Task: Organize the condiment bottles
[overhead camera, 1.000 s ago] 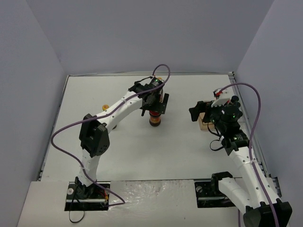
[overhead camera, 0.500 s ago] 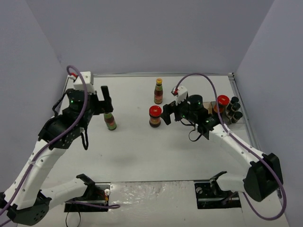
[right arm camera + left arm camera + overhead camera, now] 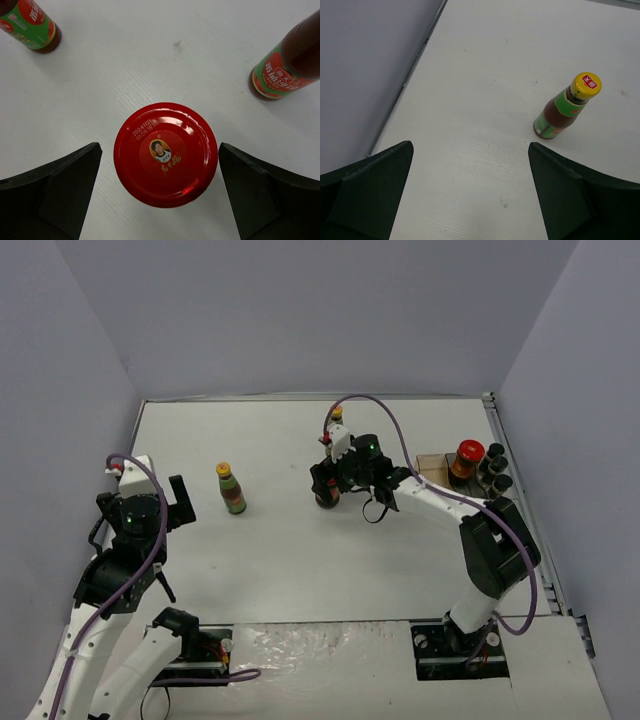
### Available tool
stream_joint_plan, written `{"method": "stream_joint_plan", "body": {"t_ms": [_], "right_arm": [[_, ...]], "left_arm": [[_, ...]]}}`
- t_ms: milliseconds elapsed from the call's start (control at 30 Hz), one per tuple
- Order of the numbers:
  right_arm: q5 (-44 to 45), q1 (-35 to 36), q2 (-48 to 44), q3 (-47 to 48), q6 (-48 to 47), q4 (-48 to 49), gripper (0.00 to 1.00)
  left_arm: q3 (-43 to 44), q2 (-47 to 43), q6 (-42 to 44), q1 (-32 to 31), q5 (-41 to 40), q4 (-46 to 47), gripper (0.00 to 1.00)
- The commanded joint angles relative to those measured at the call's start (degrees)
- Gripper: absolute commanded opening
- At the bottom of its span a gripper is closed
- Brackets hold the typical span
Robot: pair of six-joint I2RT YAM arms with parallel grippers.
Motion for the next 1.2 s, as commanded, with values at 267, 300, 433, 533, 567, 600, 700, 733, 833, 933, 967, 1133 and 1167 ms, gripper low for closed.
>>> {"method": "stream_joint_plan", "body": {"t_ms": [267,300,433,533,567,600,700,733,833,933,967,1133,1167], "right_arm": [[0.88,0.58,5.5,3.52,-0.01,10.01,0.88],[1.2,0.55,5.37,3.17,0.15,10.34,0.83],[2.98,0.5,3.53,1.1,0.47,11.7,0.48],[5.59,0.5,0.14,-1.65,1.36,13.66,0.1],[6.75,0.46,-1.55,-2.61,1.7,13.71,0.04],[7.93,0.37,-3.52,-3.48,2.07,13.64,0.0],[11.47,-0.26,-9.04,-5.44,3.35,12.32,0.0],[13.36,-0.84,-11.59,-5.86,3.81,10.9,0.0],[19.54,-4.82,-18.92,-6.51,5.54,6.14,0.0],[23.56,-10.19,-25.68,-7.23,9.4,1.97,0.0],[24.43,-11.91,-27.2,-7.28,10.14,1.12,0.0],[29.23,-23.93,-32.03,-7.33,12.85,-4.73,0.0],[28.4,-26.11,-32.25,-7.46,13.82,-4.83,0.0]], "left_arm": [[-1.6,-1.2,1.01,1.18,-3.48,7.41,0.97],[-1.63,-1.2,1.08,1.28,-3.42,7.48,0.97],[-1.77,-1.21,1.26,1.43,-3.24,7.59,0.97],[-1.84,-1.44,1.35,1.5,-3.15,7.72,0.97],[-1.85,-1.5,1.35,1.5,-3.11,7.71,0.97],[-1.85,-1.56,1.36,1.5,-3.06,7.66,0.97],[-1.85,-1.72,1.44,1.5,-2.94,7.66,0.97],[-1.82,-1.76,1.47,1.5,-2.81,7.66,0.97],[-1.77,-1.84,1.55,1.5,-2.6,7.66,0.97],[-1.69,-1.98,1.61,1.58,-2.46,7.66,0.97],[-1.61,-1.99,1.61,1.59,-2.32,7.6,0.97],[-1.68,-2.78,1.66,1.68,-1.92,7.57,0.97],[-1.68,-2.86,1.7,1.68,-1.96,7.57,0.97]]}}
